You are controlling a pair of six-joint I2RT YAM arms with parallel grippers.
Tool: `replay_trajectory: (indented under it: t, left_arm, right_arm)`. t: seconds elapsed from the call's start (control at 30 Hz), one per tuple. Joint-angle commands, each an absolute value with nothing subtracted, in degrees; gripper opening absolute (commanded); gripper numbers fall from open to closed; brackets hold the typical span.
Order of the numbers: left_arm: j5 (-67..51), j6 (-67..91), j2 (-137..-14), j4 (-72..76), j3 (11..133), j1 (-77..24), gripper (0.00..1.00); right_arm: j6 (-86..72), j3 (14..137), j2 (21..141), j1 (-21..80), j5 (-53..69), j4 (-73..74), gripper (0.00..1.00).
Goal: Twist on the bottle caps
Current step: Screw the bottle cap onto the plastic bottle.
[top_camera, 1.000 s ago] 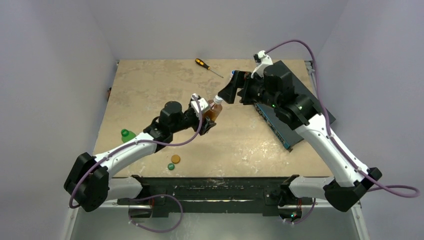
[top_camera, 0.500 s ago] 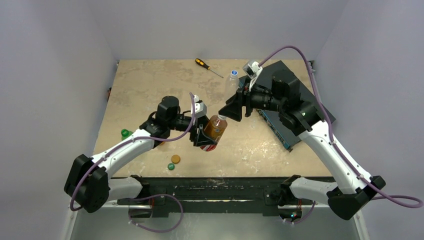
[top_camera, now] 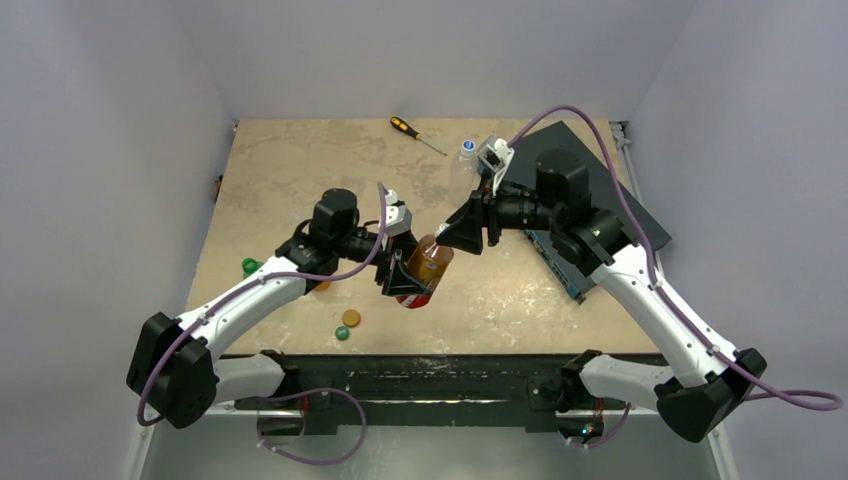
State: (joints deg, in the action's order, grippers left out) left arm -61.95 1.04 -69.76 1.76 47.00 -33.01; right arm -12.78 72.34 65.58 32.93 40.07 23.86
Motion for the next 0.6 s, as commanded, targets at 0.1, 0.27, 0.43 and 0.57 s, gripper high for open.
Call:
replay_trajectory:
  t: [0.1,0.27,0.43,0.57]
  left_arm:
    - [-64.62,-1.27,-68.49,2.16,49.18,-32.52,0.00]
    - [-64.44,-1.69,-68.48,1.72,48.84,-32.52,0.00]
    - [-64.08,-1.86,-68.34,1.59,48.74,-32.43,0.00]
    - [-63.91,-1.91,-68.55,1.67,48.71,-32.31,0.00]
  right_arm:
    - [-14.68,70.62,63.83,32.79,42.05,18.31,0.54]
    - [-17.11,69.18,63.24,32.80,43.25,15.52,0.54]
    - [-17.88,68.02,63.11,32.73,43.26,14.72,0.52]
    - [-18.42,67.30,62.98,32.72,42.97,14.27,0.41]
